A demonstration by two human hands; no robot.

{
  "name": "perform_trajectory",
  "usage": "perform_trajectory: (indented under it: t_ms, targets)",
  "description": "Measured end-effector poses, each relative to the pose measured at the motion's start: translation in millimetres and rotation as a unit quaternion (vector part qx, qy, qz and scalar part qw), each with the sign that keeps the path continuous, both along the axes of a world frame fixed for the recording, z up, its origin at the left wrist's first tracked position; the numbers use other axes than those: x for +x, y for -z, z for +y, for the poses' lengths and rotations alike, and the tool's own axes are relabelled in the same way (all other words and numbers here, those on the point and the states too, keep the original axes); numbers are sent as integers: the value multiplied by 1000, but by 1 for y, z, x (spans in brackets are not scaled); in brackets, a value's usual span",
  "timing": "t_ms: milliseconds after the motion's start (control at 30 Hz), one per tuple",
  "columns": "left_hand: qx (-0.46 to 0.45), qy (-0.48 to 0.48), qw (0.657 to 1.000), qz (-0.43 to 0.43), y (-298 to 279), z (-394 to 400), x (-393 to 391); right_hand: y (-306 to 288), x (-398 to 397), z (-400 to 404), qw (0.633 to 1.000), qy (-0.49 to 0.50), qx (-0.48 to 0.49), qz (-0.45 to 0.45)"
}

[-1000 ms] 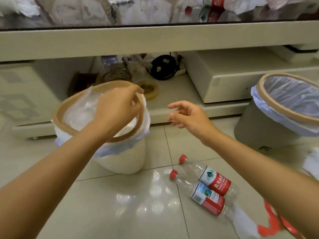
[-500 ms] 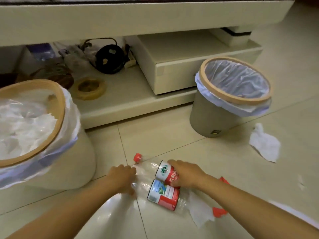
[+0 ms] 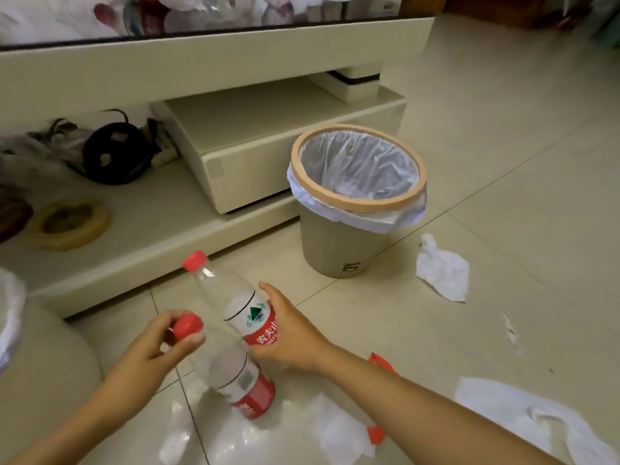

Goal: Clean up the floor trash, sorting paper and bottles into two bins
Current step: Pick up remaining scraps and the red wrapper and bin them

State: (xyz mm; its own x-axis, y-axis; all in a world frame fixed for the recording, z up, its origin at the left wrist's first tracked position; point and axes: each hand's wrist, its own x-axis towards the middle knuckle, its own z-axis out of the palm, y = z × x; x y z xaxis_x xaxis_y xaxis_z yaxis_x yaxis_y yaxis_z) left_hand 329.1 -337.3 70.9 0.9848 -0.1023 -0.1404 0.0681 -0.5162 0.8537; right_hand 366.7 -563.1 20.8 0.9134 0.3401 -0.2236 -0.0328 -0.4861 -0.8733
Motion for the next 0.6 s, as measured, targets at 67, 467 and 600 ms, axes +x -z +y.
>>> perform_trajectory:
  t_ms: [67, 467, 600]
  targets:
    - [-17, -17, 998, -52, -27, -23, 14, -18, 6, -1, 997, 30, 56, -46]
    - [-72, -104, 930, -344, -145, -113, 109, -167, 94, -72, 908, 246, 140, -308]
    - [-70, -132, 908, -391, -161, -146, 131, -176, 115, -100, 878, 311, 166, -324]
